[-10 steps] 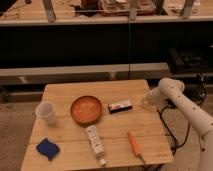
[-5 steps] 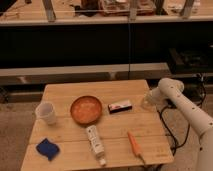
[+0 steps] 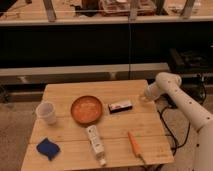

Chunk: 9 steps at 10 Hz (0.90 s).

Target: Push the eraser across the table

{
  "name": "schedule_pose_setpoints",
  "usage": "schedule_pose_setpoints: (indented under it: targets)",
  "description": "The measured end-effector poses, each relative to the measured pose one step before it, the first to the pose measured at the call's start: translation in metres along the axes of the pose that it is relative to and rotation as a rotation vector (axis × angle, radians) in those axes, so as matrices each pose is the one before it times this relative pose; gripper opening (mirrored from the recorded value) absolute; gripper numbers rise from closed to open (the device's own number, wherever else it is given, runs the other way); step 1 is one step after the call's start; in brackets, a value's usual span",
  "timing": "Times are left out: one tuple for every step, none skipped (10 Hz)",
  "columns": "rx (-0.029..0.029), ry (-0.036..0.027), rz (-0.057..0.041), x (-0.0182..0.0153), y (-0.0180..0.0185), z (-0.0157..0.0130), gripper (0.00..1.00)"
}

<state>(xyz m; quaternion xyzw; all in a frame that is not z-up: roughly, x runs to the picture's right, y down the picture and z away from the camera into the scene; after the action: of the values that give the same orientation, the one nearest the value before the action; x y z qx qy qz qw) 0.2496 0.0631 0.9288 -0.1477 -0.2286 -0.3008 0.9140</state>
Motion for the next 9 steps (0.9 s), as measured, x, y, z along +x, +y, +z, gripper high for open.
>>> schedule_pose_setpoints:
  targets:
    - [0.00623,-0.00835,-0.03732,-0.00460,-0.01056,-0.00015,0.15]
    - [0.00858,-0.01790,-0.04913,-0.00889,-0.01281,0.00591,0.15]
    - [0.00989,-0.00885,-0.03450,-0.00571,-0.00870,0.00268,0.15]
    - [0.00955,-0.01022,-0.05073,-0.00794,-0.01027,0.00522,0.15]
    - [0.01326,-0.00597,-0.06069,-0.00734,-0.01276,0.00539,0.15]
    - [0.00820,-0.00215,-0.03501,-0.00326,-0.00868,0.00435,0.15]
    - [0.01403,-0.00085,-0.04774,-0.00202,-0.00915,0.00489,0.15]
    - [0.01928,0.00455,-0.02897,0.00233,-0.00556,0.00167,0.15]
    - [0.01375,0.00447,-0.02464,0.00359,-0.00271,0.00002,0.15]
